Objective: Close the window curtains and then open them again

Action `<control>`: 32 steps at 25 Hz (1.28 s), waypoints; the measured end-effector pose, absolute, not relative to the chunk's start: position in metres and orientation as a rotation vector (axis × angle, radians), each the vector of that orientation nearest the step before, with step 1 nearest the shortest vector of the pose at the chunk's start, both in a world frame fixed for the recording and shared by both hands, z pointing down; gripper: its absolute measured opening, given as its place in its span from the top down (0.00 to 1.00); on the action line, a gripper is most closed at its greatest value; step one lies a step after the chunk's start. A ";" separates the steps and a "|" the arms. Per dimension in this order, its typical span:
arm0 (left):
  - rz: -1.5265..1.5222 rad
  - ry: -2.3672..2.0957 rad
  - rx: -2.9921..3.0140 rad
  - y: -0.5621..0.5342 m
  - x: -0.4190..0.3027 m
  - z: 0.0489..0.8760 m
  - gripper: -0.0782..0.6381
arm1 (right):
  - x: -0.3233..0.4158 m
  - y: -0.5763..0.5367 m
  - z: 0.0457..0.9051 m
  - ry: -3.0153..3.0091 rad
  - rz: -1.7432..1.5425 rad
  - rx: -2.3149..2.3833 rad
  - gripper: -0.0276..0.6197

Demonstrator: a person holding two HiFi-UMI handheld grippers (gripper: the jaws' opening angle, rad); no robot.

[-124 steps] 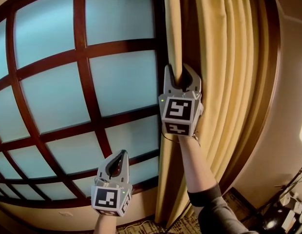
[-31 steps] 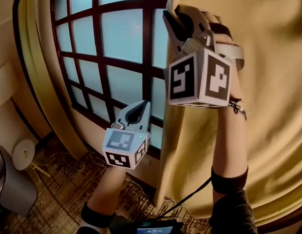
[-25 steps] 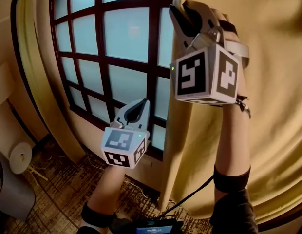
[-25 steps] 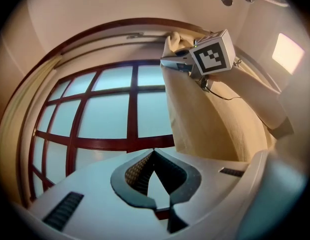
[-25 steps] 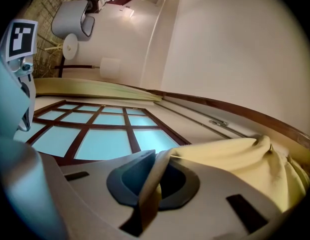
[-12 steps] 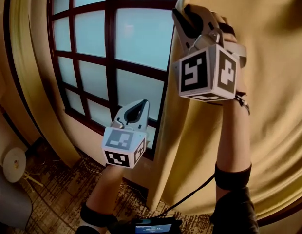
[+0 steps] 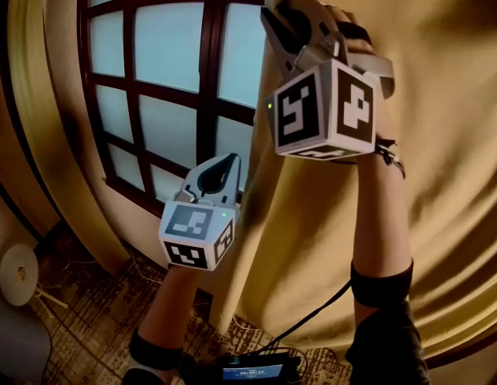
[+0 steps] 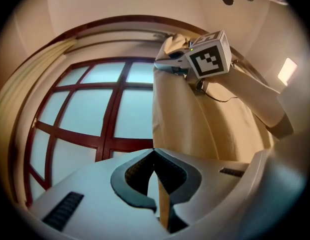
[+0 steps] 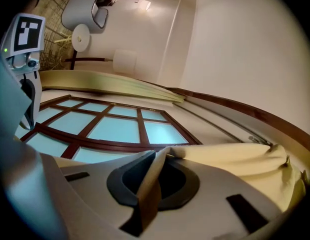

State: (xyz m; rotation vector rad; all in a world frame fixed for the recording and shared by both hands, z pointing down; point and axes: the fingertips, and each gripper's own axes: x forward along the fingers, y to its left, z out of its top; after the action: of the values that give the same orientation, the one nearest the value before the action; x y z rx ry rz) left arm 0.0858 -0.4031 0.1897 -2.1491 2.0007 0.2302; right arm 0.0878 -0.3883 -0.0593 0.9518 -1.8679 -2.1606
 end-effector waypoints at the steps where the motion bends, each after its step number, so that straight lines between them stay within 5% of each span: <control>1: 0.233 2.010 -2.142 -0.402 0.074 0.190 0.89 | 0.074 -0.387 -0.057 -1.872 -2.163 0.932 0.93; 16: 0.269 2.091 -2.118 -0.359 -0.081 0.196 0.89 | -0.087 -0.335 -0.078 -1.919 -2.189 0.914 0.93; 32: 0.165 2.057 -2.222 -0.342 -0.061 0.236 0.89 | -0.034 -0.345 -0.054 -1.963 -2.048 1.079 0.93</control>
State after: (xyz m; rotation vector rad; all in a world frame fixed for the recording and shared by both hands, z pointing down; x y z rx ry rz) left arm -0.0613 -0.3419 0.2361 -2.2217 2.0566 0.1653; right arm -0.0340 -0.3455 -0.0545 1.0785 -1.9635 -2.0475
